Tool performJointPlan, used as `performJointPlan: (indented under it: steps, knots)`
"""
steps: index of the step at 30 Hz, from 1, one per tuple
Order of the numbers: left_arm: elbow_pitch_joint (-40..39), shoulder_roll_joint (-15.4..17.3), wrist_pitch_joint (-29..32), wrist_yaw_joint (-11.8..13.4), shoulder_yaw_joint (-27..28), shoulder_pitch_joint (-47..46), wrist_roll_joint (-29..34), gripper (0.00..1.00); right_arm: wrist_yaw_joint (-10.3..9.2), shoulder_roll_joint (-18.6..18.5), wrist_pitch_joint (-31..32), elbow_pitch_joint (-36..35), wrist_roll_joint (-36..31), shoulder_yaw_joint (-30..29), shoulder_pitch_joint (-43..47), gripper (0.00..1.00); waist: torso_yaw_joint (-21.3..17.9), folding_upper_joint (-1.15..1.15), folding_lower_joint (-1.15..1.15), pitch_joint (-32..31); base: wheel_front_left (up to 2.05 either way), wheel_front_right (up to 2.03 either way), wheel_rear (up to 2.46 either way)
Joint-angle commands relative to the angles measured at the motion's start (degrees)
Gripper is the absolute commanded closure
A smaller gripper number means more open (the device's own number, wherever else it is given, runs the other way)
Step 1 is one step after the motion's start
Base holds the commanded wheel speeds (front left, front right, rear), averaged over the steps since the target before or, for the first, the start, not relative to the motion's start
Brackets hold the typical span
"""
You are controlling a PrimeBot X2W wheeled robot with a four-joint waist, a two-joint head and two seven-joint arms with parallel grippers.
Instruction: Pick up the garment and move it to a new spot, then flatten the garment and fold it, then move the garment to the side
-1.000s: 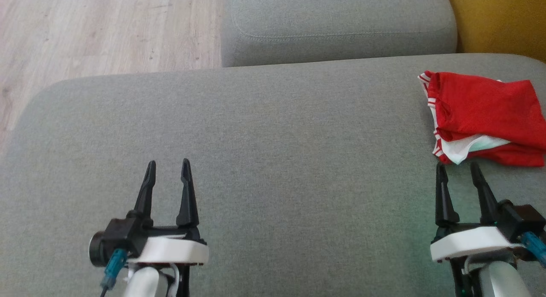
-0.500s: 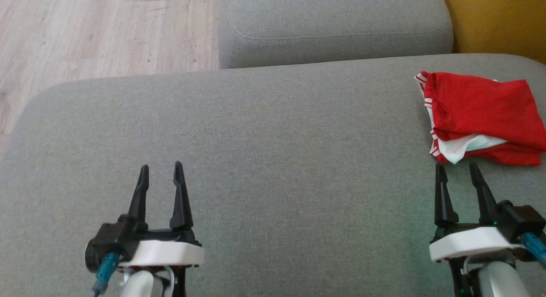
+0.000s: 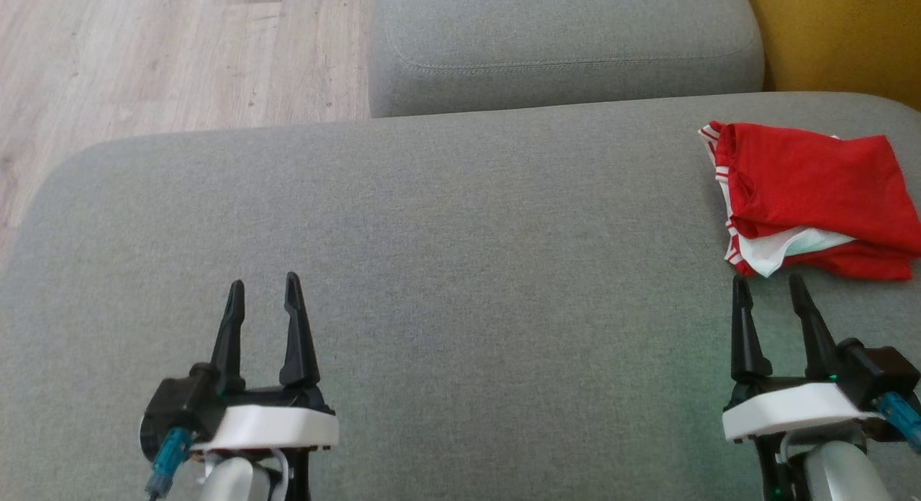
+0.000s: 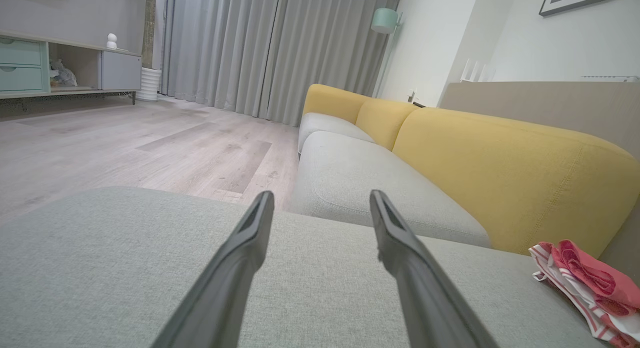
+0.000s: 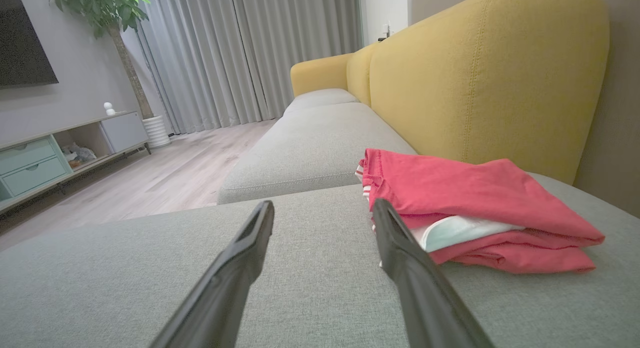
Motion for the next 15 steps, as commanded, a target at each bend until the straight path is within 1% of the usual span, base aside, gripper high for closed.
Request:
performJointPlan:
  steps: [1,7,8,10,15]
  knots:
    - [-1.7,0.2,-0.3,0.0,2.0,-1.1,-0.1,0.0,-0.04,-0.3,-0.8,-1.6,0.5,1.5,-2.1,0.0,0.0,0.0,0.0,0.0,0.0,0.0,0.0]
    - [-1.4,0.2,-0.3,0.2,2.1,-1.0,-1.3,0.0,-0.04,-0.3,-0.8,-1.6,0.5,1.7,-2.2,0.0,0.0,0.0,0.0,0.2,0.0,0.0,0.0]
    - [0.4,0.0,0.0,0.1,0.1,0.8,-1.4,1.0,0.0,0.0,0.0,0.3,0.3,0.1,0.0,1.0,0.0,0.0,0.0,0.2,0.0,0.0,0.0]
    - [2.9,0.0,0.1,0.0,0.0,1.8,-1.8,1.0,0.0,0.1,0.2,2.7,0.7,0.1,0.7,1.0,0.0,0.0,0.0,0.2,0.0,0.0,0.0]
    - [2.9,0.0,0.9,-0.4,0.6,1.7,-4.6,1.0,0.0,0.1,1.2,2.7,4.0,-0.2,0.4,1.0,0.0,0.0,0.0,0.2,0.0,0.0,0.0]
